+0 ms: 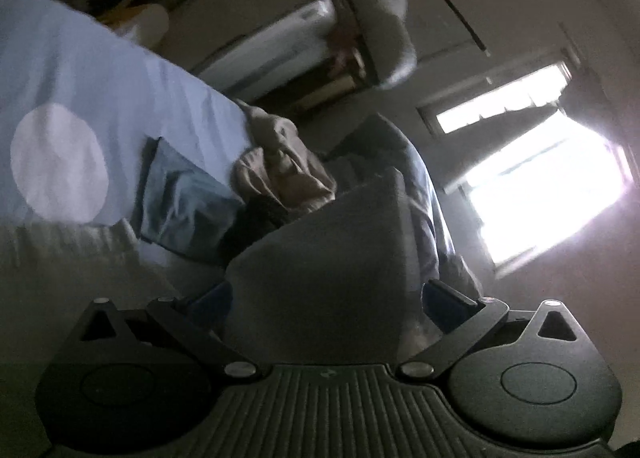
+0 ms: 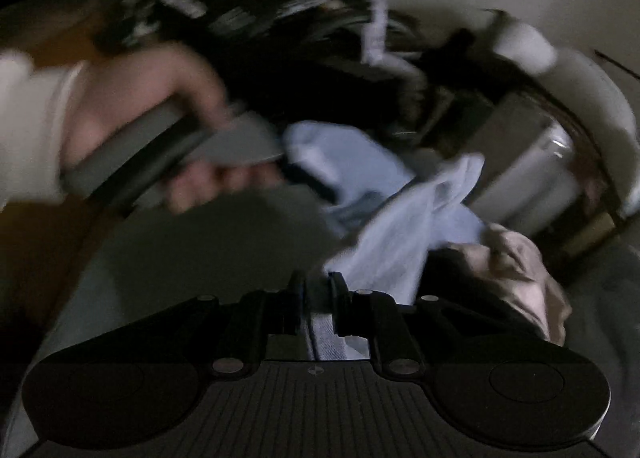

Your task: Fold clothes

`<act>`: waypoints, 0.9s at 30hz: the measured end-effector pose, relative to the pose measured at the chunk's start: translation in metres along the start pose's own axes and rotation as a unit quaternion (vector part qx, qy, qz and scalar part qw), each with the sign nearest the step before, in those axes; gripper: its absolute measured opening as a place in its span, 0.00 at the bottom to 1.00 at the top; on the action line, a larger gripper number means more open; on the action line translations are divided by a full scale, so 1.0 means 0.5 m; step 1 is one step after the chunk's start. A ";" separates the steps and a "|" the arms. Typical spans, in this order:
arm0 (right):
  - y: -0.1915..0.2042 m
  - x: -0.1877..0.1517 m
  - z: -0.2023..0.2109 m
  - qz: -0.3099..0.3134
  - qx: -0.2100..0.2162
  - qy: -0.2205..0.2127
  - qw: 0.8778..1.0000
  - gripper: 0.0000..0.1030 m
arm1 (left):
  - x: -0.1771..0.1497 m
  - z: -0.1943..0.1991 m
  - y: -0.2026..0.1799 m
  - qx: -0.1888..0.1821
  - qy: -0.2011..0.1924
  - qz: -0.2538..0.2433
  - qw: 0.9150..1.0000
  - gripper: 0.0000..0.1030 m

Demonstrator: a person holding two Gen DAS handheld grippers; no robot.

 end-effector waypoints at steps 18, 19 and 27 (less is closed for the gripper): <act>0.010 0.060 0.056 -0.118 0.084 -0.017 0.989 0.44 | 0.008 0.029 0.061 0.063 0.008 -0.045 0.997 0.07; -0.035 0.064 0.061 -0.144 0.058 -0.030 0.987 0.58 | 0.010 0.033 0.059 0.043 0.006 -0.043 0.998 0.06; -0.263 -0.031 -0.086 -0.263 -0.028 0.013 0.964 0.62 | 0.024 0.053 0.027 -0.117 -0.003 -0.044 0.992 0.06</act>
Point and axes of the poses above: each gripper's, at about its wrist camera, not at the fingertips, and z roughly against the way its jaws point, y to its left, x to its top, the point moved 1 cm from there along -z, roughly the way its jaws point, and after that the axes turned 11 degrees about -y, right-handed, at the moved point
